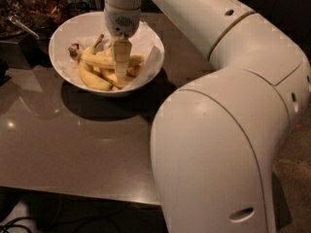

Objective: Pick banana from white bowl

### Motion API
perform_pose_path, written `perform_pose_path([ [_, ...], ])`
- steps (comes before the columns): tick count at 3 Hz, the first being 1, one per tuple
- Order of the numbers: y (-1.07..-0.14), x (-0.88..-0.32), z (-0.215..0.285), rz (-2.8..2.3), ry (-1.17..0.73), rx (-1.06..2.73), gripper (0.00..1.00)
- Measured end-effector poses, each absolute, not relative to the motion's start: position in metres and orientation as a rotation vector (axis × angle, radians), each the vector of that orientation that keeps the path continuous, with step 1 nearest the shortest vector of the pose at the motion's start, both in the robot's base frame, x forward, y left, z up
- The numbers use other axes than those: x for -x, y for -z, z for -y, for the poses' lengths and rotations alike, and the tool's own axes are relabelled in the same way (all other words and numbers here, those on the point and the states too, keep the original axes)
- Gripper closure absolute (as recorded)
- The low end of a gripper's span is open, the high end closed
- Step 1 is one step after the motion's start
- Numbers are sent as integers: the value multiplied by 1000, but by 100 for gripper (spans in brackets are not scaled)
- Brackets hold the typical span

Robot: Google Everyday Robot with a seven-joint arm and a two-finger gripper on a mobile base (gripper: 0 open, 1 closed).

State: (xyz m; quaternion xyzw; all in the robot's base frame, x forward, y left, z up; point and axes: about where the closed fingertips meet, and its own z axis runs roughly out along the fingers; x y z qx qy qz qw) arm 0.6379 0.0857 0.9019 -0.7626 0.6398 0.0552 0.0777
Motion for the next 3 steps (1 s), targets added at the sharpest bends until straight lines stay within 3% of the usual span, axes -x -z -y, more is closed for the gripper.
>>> perform_pose_path([
  [1,-902,-631,-83,-1889,-183,2312,54],
  [3,-907,-630,-83,-1830,-164,2274,100],
])
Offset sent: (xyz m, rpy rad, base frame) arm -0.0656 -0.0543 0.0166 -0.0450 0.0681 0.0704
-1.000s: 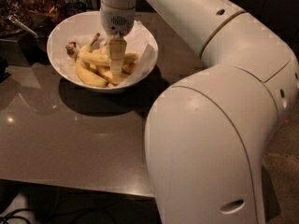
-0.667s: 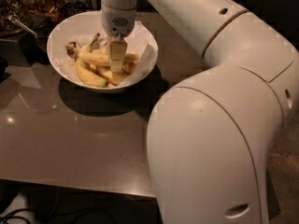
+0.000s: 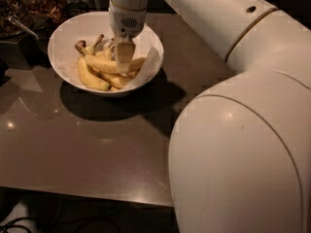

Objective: Pick banana from white bowl

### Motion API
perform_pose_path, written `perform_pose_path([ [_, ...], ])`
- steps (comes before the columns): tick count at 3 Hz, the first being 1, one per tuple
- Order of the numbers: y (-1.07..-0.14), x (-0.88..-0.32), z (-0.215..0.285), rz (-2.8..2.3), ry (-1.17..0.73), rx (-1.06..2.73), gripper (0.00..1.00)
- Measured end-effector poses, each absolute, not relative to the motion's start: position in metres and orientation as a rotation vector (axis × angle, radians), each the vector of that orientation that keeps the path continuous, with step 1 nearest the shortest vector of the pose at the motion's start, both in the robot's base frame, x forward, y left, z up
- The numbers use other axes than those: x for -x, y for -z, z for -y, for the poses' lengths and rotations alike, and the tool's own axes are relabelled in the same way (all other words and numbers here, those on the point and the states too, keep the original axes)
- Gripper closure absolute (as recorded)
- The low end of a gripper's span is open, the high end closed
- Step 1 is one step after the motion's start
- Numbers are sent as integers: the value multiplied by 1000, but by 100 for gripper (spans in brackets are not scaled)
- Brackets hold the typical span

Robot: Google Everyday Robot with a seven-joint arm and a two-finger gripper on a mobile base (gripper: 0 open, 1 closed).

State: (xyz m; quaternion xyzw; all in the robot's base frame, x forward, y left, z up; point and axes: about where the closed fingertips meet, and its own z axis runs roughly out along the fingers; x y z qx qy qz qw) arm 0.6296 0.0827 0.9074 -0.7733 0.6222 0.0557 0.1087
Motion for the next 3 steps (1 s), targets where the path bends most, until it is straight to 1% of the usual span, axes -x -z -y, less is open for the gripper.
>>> perform_pose_path([
  [1,-907,-630,-83,-1830,-164,2274,100],
  [2,-907,-630,-83,-1830,-164,2274,81],
  [3,-907,-630,-83,-1830,-164,2274,58],
])
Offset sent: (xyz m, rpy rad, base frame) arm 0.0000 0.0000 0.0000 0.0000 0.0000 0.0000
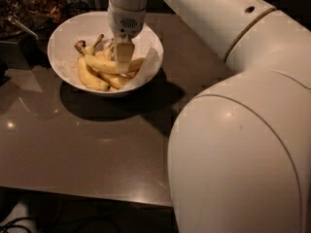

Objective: Pick banana from white bowl

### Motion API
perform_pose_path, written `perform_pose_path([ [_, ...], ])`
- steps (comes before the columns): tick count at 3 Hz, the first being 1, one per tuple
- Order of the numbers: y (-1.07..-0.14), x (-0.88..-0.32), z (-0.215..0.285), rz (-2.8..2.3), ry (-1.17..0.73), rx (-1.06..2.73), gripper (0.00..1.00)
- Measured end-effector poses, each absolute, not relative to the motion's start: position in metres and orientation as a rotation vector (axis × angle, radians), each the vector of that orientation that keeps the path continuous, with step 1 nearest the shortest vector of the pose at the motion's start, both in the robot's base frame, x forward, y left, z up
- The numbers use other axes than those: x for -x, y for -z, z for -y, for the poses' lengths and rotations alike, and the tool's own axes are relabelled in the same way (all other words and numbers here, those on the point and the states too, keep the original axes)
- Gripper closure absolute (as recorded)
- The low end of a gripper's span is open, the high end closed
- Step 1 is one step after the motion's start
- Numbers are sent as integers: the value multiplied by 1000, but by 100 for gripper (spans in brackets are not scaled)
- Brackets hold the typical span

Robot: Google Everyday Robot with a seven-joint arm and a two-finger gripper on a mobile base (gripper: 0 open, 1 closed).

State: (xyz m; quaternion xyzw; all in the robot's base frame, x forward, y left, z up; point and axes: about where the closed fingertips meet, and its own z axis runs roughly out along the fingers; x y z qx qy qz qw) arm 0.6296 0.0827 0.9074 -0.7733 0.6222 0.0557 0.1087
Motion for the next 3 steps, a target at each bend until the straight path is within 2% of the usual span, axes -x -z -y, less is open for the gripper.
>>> perform_pose_path([
  [2,-907,-630,-83,-1830,-164,2274,11],
  [3,-907,-630,-83,-1830,-164,2274,0],
])
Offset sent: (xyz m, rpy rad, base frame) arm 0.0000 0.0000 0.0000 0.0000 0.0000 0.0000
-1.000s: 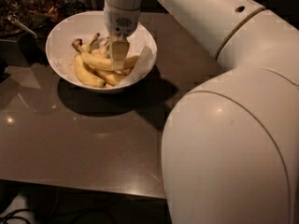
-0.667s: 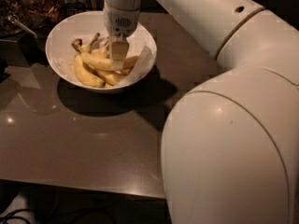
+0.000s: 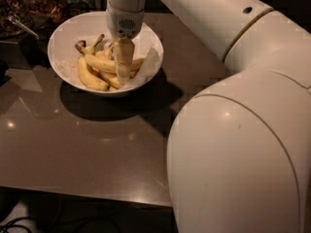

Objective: Pick banana from white bowl

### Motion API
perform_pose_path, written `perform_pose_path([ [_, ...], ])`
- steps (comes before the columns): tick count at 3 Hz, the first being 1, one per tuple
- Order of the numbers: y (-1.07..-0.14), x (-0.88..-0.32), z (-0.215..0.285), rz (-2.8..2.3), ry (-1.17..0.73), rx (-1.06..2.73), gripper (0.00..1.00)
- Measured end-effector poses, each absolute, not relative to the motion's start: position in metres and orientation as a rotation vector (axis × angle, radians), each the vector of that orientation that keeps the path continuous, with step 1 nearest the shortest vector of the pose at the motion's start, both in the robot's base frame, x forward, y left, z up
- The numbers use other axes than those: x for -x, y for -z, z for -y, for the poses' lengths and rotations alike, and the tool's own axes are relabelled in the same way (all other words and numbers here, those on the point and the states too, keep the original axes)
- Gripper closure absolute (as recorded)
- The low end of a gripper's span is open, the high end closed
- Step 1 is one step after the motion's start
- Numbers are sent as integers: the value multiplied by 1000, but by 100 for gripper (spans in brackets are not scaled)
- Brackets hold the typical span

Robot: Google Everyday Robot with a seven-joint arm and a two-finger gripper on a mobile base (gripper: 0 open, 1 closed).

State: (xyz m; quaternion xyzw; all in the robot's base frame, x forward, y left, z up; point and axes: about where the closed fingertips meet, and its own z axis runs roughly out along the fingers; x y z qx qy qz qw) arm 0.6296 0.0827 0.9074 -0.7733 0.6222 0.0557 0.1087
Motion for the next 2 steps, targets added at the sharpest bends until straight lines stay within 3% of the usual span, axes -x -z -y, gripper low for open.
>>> perform_pose_path([
  [2,-906,-632,-85,-1813,-197,2257,0],
])
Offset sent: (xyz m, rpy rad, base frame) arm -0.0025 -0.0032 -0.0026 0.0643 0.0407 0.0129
